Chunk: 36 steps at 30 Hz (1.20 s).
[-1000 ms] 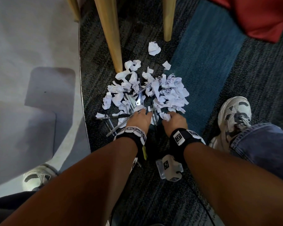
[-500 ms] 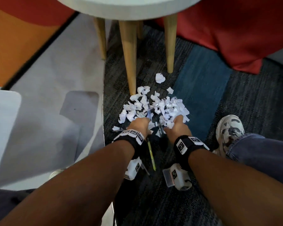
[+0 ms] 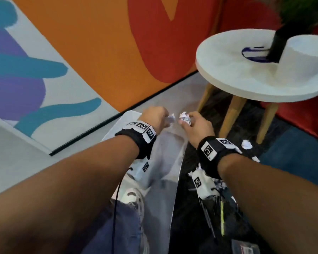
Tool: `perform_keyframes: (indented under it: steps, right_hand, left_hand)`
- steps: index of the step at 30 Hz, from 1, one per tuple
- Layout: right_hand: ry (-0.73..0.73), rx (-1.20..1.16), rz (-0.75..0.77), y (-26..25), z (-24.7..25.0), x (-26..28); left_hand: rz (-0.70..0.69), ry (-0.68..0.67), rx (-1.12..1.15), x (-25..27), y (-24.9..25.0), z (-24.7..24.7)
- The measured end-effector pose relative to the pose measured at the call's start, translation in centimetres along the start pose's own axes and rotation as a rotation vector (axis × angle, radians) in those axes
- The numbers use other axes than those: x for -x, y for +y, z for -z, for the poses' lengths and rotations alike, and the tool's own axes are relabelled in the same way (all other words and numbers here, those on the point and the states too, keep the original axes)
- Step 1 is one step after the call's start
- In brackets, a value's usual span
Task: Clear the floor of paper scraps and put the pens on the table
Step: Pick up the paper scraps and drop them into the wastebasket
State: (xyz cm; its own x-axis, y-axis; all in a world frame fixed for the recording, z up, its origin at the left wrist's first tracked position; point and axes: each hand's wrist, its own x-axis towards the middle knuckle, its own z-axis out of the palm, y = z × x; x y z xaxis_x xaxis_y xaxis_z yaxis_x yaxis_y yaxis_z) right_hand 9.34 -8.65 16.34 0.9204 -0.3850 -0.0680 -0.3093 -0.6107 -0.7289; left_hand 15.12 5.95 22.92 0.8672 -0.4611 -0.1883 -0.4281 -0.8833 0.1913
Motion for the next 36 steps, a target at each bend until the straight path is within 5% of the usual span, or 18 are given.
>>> perform_keyframes:
  steps: [7, 20, 29, 36]
  right_hand:
    - [-0.173, 0.124, 0.208, -8.3, -5.9, 0.2]
    - [-0.337, 0.252, 0.205, -7.3, -8.0, 0.2]
    - [-0.207, 0.189, -0.013, 1.3, -1.5, 0.4]
    - [-0.275, 0.161, -0.314, 14.2, 2.2, 3.7]
  left_hand:
    - [0.242, 0.014, 0.024, 2.1, -9.3, 0.4]
    - [0.257, -0.158, -0.096, 3.0, -12.1, -2.2]
    - [0.009, 0.077, -0.012, 1.4, -1.0, -0.4]
    - [-0.226, -0.153, -0.056, -0.1, 7.8, -7.2]
